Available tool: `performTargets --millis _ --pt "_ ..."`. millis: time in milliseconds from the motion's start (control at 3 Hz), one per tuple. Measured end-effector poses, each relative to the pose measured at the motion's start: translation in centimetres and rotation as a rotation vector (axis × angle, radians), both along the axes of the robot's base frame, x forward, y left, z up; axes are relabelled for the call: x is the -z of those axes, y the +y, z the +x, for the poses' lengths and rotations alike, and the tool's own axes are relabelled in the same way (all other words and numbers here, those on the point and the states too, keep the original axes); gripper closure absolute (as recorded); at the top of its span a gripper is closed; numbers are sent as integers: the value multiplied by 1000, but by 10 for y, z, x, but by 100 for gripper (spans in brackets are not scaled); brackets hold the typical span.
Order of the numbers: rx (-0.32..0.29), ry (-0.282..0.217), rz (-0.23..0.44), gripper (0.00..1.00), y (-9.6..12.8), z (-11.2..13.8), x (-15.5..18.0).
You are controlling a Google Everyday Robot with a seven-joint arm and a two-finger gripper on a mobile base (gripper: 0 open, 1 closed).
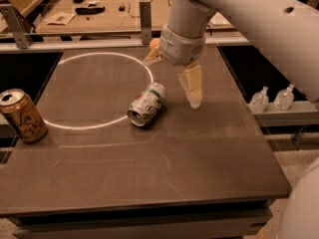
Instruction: Place 7up can upright
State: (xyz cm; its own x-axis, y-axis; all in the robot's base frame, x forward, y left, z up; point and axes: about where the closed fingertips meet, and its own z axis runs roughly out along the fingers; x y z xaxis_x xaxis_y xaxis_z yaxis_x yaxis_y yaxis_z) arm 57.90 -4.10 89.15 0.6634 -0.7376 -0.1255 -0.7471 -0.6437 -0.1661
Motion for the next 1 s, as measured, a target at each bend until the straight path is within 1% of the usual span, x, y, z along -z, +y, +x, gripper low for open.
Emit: performTargets --millis 333,667,1000 --pt "-58 9 28 0 17 -5 12" --pt "-121 24 36 0 28 -12 20" --pt "-227 30 25 0 41 -14 26"
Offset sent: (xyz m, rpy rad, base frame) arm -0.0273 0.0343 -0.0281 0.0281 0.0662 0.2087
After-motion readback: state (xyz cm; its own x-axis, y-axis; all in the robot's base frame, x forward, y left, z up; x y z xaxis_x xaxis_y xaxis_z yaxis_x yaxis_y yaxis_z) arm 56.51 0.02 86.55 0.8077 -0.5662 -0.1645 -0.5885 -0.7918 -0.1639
